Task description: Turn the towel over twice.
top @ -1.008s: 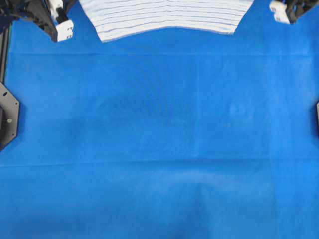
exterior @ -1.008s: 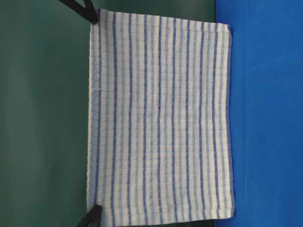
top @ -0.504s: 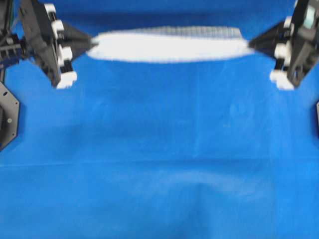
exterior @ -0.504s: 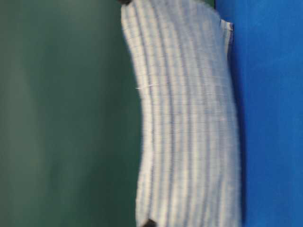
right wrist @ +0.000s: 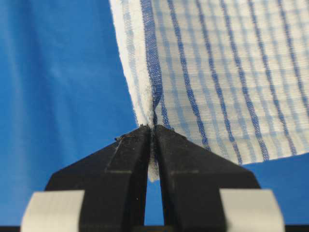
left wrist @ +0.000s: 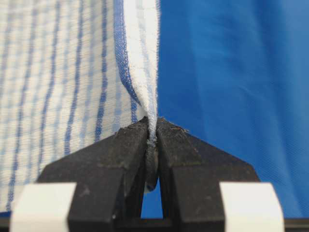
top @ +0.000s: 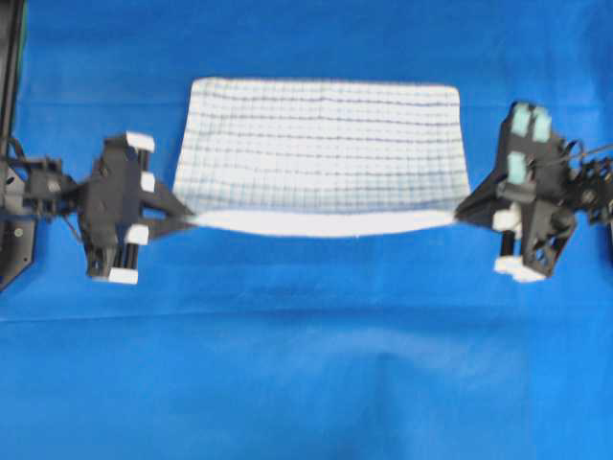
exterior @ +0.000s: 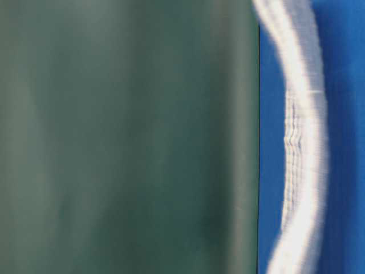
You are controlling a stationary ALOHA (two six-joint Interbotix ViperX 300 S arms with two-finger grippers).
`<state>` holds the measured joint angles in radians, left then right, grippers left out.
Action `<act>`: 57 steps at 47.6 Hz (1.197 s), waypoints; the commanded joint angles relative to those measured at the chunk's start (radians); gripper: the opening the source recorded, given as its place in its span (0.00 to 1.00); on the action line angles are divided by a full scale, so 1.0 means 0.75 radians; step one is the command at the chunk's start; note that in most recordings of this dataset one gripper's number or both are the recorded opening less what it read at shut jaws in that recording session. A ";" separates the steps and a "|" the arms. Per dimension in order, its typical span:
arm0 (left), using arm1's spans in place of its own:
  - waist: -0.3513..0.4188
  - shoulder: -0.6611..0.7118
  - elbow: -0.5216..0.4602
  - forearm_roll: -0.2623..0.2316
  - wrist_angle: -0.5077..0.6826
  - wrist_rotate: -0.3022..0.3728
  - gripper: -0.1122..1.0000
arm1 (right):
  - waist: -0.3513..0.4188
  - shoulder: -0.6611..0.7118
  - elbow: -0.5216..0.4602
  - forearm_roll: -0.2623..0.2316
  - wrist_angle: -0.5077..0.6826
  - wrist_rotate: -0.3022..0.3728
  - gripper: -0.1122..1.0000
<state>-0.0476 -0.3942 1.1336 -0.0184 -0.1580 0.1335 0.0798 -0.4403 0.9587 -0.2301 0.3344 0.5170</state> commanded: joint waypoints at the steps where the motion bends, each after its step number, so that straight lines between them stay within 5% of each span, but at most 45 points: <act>1: -0.047 0.047 -0.014 0.000 -0.016 -0.027 0.13 | 0.057 0.049 -0.018 0.002 -0.053 0.029 0.17; 12: -0.086 0.119 -0.029 0.000 -0.027 -0.082 0.13 | 0.123 0.162 -0.014 0.002 -0.098 0.100 0.17; 40: -0.129 0.260 -0.051 0.000 -0.043 -0.092 0.15 | 0.164 0.350 0.012 0.002 -0.241 0.102 0.17; 52: -0.147 0.276 -0.082 -0.002 -0.033 -0.092 0.58 | 0.172 0.350 0.002 0.002 -0.245 0.100 0.19; 57: -0.157 0.266 -0.084 0.000 -0.029 -0.092 0.73 | 0.176 0.348 -0.004 -0.002 -0.241 0.098 0.47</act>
<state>-0.1580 -0.1779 1.0891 -0.0169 -0.1779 0.0660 0.2040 -0.1687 0.9756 -0.2301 0.1595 0.5921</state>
